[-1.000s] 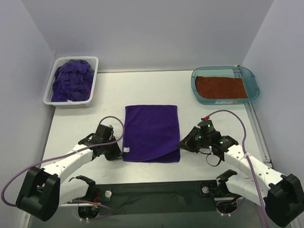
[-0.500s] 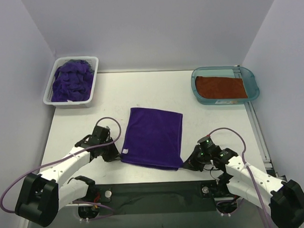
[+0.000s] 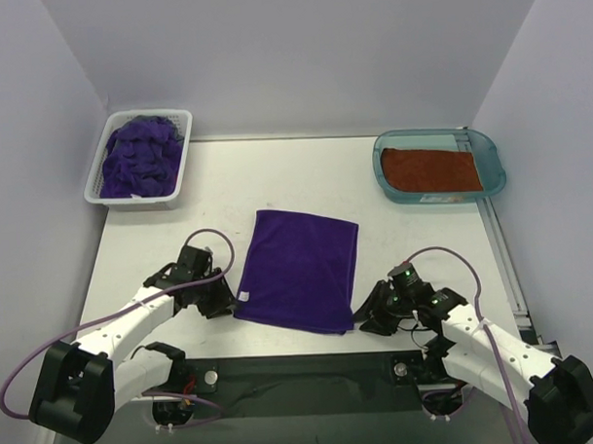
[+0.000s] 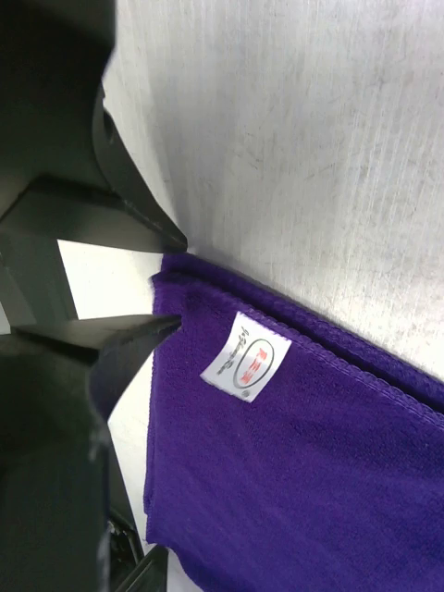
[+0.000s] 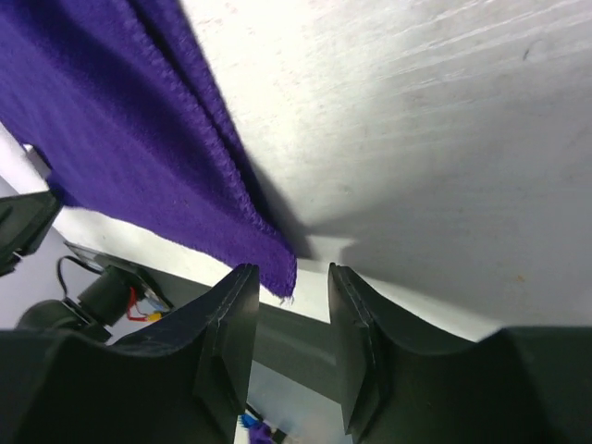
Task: Fold and stack the towels
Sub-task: Fold the towel
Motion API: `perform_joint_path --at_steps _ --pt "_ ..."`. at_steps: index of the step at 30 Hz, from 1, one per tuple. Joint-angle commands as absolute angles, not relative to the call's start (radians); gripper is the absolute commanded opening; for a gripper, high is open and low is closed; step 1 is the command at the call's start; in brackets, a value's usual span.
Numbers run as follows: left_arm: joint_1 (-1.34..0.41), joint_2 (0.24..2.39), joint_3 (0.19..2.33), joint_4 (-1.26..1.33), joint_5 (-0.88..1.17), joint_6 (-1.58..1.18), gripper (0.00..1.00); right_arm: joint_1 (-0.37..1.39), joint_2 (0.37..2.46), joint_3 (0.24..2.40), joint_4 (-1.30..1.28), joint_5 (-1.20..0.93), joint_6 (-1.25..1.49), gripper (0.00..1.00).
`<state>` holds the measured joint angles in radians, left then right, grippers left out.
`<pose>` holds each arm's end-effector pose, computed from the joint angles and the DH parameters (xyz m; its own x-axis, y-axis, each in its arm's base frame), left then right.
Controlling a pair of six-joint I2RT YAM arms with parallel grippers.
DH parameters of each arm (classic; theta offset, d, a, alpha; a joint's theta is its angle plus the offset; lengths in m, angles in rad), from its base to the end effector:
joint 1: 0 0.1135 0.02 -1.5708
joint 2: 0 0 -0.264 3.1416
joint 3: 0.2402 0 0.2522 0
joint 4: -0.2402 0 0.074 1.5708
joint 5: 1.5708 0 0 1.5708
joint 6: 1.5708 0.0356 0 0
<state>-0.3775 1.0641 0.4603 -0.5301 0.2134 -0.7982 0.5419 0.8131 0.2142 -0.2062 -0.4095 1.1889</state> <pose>0.1586 -0.0710 0.1561 -0.9055 -0.3938 -0.1579 -0.2935 0.8502 -0.4369 0.1200 0.0888 0.1398 -0.8886 0.4587 0.0081 0.3087 0.5849 0.7501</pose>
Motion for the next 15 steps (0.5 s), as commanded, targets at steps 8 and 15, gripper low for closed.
perform_joint_path --at_steps 8,15 --pt "-0.374 0.976 0.578 -0.656 0.15 -0.746 0.77 0.508 0.905 0.537 -0.374 -0.287 0.862 0.36" --pt "-0.561 0.979 0.796 -0.744 0.039 -0.687 0.72 0.374 1.165 0.767 -0.338 -0.178 0.652 0.27"
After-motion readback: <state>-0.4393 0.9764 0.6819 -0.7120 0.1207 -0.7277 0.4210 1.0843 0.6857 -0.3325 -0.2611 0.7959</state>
